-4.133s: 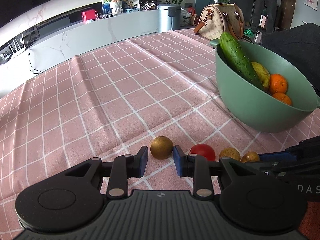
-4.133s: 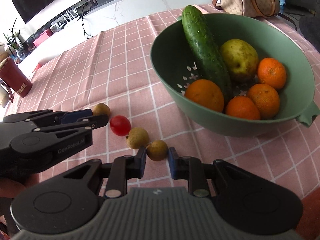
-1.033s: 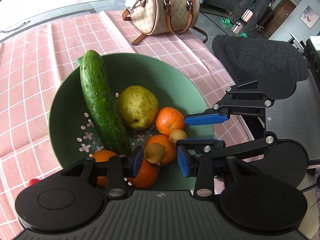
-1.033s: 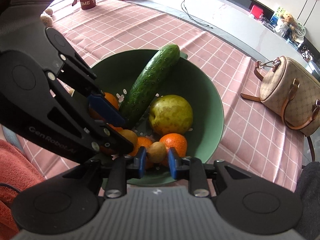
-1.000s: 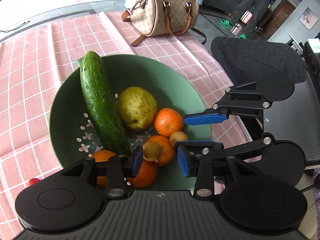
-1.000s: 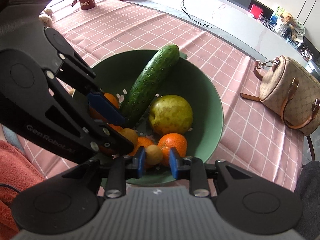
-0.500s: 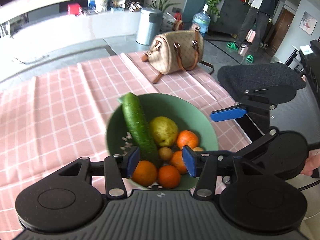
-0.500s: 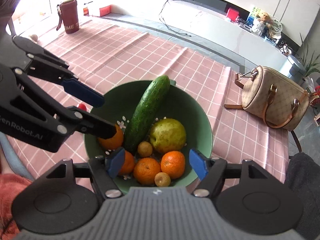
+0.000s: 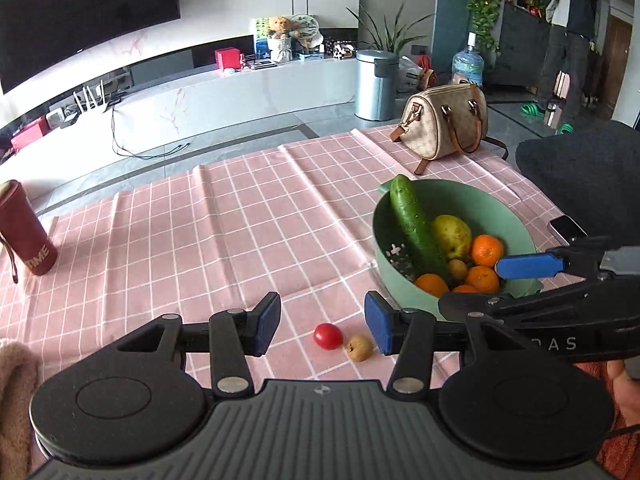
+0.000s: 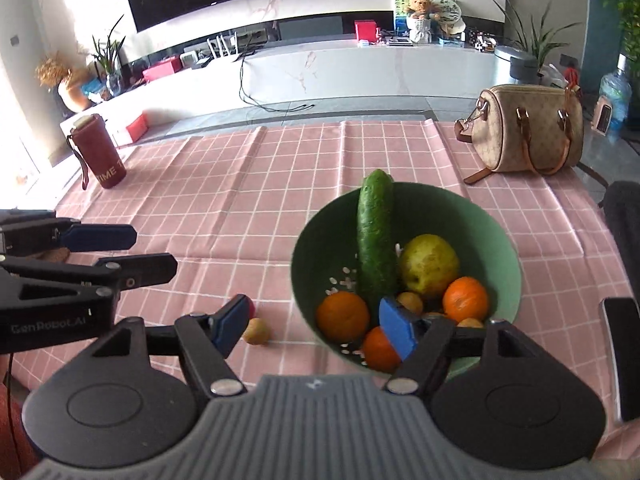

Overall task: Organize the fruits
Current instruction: 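Lift both grippers away toward the cherry tomato and last kiwi, then grasp the red cherry tomato with the left gripper while the right grasps the kiwi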

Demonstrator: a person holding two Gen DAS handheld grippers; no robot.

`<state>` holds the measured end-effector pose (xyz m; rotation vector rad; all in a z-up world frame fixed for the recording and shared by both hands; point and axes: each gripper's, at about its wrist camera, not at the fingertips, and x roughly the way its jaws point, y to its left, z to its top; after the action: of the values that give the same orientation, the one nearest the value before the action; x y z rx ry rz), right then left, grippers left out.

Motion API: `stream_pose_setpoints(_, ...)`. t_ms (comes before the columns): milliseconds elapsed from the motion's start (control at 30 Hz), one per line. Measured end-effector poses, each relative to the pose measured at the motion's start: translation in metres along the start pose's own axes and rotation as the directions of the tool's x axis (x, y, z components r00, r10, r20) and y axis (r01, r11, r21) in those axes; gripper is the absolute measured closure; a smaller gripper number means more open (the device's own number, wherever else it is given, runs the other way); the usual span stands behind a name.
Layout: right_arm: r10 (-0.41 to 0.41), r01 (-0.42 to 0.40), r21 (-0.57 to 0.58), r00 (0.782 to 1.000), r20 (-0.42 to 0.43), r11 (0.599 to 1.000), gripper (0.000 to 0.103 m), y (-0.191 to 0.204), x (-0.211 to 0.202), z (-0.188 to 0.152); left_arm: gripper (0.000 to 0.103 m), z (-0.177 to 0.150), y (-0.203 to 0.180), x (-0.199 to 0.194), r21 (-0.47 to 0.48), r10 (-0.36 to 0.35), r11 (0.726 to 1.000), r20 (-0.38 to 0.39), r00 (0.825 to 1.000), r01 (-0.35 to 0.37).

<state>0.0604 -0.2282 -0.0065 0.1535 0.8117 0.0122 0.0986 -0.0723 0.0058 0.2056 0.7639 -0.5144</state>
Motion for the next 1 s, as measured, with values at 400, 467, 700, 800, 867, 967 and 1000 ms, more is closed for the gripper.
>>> stream_pose_setpoints(400,0.014,-0.014,0.043,1.0,0.016,0.999,0.055,0.048,0.027,-0.046,0.056,-0.045,0.043,0.026,-0.096,-0.112,0.99,-0.033,0.993,0.108)
stream_pose_setpoints(467,0.005,-0.005,0.053,1.0,-0.013,0.999,0.06,0.049,0.037,-0.049,0.059,-0.047,0.041,0.036,-0.076,-0.128,0.989,-0.051,0.991,0.124)
stream_pose_setpoints(700,0.018,-0.01,0.122,0.998,-0.064,0.993,0.063,0.043,0.063,-0.047,0.063,-0.049,0.045,0.069,-0.058,-0.137,0.99,-0.104,0.985,0.131)
stream_pose_setpoints(800,0.012,-0.001,0.13,0.997,-0.081,0.992,0.063,0.044,0.075,-0.045,0.063,-0.05,0.051,0.079,-0.068,-0.113,0.992,-0.127,0.985,0.105)
stream_pose_setpoints(867,0.009,0.003,0.13,0.996,-0.086,0.992,0.063,0.046,0.082,-0.044,0.063,-0.049,0.053,0.085,-0.072,-0.1,0.993,-0.138,0.985,0.09)
stream_pose_setpoints(967,-0.003,0.013,0.131,0.997,-0.08,0.991,0.063,0.048,0.089,-0.043,0.064,-0.049,0.056,0.09,-0.073,-0.089,0.994,-0.144,0.986,0.079)
stream_pose_setpoints(1000,-0.006,0.017,0.132,0.997,-0.077,0.991,0.064,0.048,0.091,-0.043,0.064,-0.049,0.058,0.092,-0.076,-0.088,0.994,-0.147,0.985,0.078)
